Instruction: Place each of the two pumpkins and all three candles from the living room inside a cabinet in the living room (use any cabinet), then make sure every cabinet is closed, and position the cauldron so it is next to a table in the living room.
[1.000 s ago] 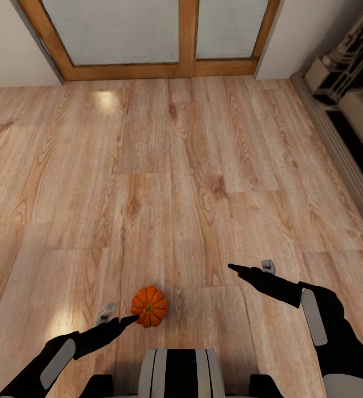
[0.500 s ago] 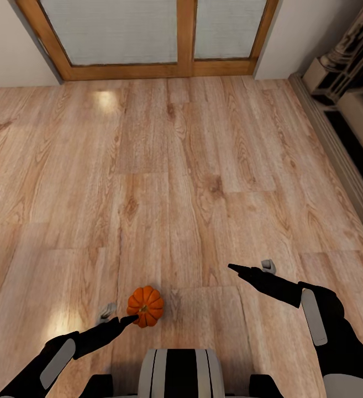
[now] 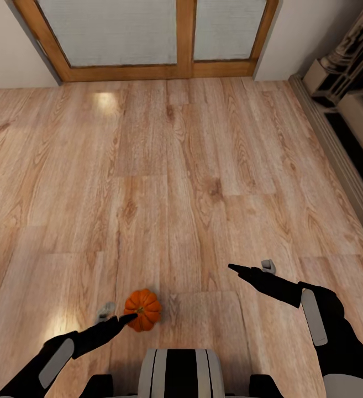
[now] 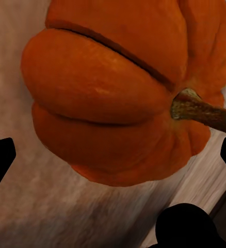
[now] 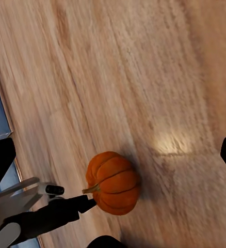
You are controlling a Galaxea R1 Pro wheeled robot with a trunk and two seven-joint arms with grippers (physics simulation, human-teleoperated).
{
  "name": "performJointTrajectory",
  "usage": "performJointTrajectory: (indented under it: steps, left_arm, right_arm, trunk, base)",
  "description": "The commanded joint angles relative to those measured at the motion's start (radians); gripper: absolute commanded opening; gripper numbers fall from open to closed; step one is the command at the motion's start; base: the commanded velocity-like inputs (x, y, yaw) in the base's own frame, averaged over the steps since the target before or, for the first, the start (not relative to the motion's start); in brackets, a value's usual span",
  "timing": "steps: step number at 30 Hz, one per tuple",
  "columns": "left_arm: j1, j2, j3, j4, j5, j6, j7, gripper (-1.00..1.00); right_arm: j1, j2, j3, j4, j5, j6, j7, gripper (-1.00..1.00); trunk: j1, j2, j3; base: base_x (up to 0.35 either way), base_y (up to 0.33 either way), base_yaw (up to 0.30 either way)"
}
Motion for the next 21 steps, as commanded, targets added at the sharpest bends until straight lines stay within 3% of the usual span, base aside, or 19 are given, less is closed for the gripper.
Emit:
performJointTrajectory:
  steps: [1, 21]
  left_arm:
    - [0.0, 0.001, 0.001, 0.0, 0.01, 0.006, 0.001, 1.0]
    - [0.0, 0.001, 0.01, 0.0, 0.011, 0.008, 0.0, 1.0]
  right_arm:
    - [0.0, 0.0, -0.001, 0.0, 0.004, 0.004, 0.006, 1.0]
    - [-0.001, 0.0, -0.001, 0.0, 0.004, 0.004, 0.006, 1.0]
  trunk:
    - [0.0, 0.0, 0.0]
    - [0.0, 0.0, 0.0]
  base:
    - [0.0, 0.0, 0.0]
    - [0.047, 0.0, 0.0]
